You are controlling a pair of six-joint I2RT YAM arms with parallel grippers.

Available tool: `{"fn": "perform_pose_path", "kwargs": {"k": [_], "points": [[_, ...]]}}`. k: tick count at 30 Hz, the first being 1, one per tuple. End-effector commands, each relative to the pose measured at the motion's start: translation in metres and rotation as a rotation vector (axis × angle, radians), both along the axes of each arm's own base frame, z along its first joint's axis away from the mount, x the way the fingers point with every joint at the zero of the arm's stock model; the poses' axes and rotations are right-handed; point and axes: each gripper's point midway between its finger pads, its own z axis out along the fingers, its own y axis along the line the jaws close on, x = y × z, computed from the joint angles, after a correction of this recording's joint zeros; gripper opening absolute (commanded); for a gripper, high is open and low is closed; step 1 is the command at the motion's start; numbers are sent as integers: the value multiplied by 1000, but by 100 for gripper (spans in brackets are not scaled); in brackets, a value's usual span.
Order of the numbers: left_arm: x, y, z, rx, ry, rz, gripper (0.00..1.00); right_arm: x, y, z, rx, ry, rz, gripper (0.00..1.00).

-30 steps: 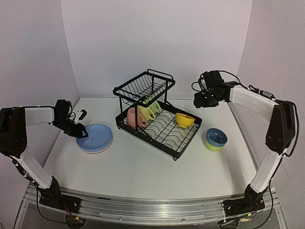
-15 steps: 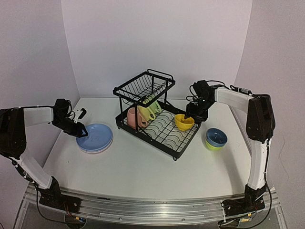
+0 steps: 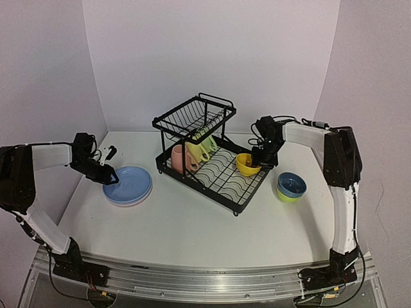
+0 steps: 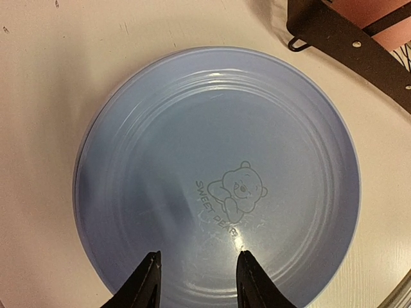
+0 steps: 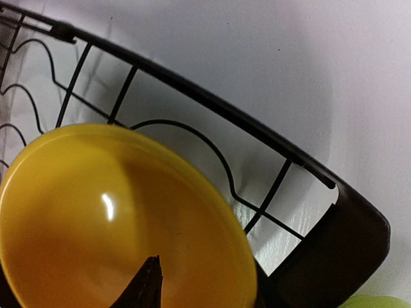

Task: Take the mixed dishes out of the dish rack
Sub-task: Pick up the bowl from the dish rack.

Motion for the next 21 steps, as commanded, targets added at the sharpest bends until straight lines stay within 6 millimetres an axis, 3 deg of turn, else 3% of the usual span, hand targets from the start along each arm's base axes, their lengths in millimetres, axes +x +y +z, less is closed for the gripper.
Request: {"fn": "perform_pose_path", "kwargs": {"k": [1,7,10,16,21], "points": [[11,0,25,1,-76,-11,40,6,11,9,37,0,5,28],[11,-1,27,-4,-80,-11,40,14,7,32,26,-59,-24,1],[11,-1,26,-1,-80,-13,40,17,6,52,35,-100,-41,0],[13,-1,29,-1,-90,-15,40,21,6,109,88,-209,-58,0],[13,-1,33,-4,-95,-17,40,9,0,160,130,-295,-65,0]]}}
